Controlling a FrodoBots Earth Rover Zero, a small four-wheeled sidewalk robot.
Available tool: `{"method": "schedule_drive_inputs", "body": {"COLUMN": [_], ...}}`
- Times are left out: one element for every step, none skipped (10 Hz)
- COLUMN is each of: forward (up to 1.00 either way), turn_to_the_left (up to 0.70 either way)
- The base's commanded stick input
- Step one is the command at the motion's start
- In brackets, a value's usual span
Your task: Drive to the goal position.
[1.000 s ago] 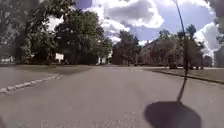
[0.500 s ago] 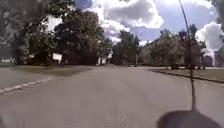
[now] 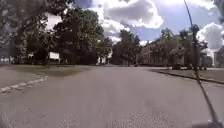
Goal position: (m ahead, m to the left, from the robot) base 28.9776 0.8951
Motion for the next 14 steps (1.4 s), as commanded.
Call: {"method": "schedule_drive_inputs", "body": {"forward": [0.85, 0.85, 0.85, 0.85, 0.85, 0.85, 0.85, 0.85, 0.85, 0.85, 0.85, 0.85, 0.85, 0.85], "turn_to_the_left": [0.01, 0.01, 0.01, 0.01, 0.01, 0.01, 0.01, 0.01, 0.01, 0.01, 0.01, 0.01, 0.01, 0.01]}}
